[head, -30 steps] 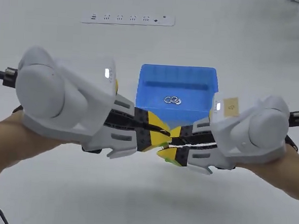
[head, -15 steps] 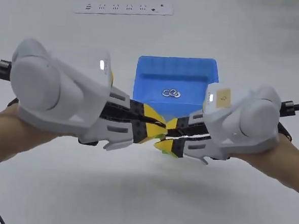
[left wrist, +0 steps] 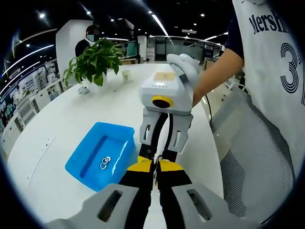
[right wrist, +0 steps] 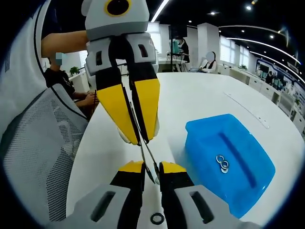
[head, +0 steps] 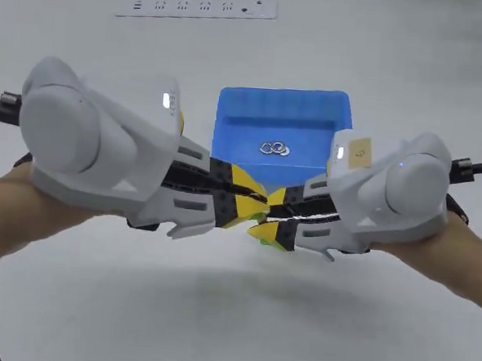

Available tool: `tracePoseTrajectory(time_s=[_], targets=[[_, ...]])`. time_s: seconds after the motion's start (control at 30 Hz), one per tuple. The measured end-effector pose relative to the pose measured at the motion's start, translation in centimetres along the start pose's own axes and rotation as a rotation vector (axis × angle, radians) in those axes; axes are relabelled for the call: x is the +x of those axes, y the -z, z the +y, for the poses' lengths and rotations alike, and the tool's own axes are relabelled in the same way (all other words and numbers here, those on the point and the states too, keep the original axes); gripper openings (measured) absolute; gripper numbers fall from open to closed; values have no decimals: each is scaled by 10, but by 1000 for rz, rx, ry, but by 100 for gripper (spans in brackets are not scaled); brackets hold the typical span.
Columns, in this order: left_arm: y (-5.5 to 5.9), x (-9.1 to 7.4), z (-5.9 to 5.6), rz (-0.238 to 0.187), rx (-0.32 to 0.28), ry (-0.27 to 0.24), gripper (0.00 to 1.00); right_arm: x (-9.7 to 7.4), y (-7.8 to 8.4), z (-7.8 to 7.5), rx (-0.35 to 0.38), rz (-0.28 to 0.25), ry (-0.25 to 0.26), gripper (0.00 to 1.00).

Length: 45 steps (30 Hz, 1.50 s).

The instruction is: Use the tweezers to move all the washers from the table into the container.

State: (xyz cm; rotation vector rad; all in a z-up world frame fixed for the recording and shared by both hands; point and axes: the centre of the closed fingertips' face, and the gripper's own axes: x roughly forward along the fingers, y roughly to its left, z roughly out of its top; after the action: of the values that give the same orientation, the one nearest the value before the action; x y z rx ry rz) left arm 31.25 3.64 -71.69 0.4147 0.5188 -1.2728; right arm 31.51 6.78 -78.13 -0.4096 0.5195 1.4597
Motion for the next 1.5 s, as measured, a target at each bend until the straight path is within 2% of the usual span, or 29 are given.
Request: tracePoseTrajectory(time_s=[0.33, 0.87, 1.07, 1.3, 1.5], targets=[[4, 2, 1, 5, -5, -3, 6, 3, 2, 0, -2, 8, -4, 13], [1, 4, 3, -8, -20, -12, 6, -5, -1, 0, -7, 3, -25, 13], [1, 5, 8, -10, -32, -29, 6, -4, 0, -2, -21, 7, -22, 11], [1, 5, 7, -21, -58, -28, 6, -3, 0, -1, -28, 13, -21, 11], [1, 3, 4, -19, -55, -26, 6, -4, -1, 1, -47, 18, -13, 11]])
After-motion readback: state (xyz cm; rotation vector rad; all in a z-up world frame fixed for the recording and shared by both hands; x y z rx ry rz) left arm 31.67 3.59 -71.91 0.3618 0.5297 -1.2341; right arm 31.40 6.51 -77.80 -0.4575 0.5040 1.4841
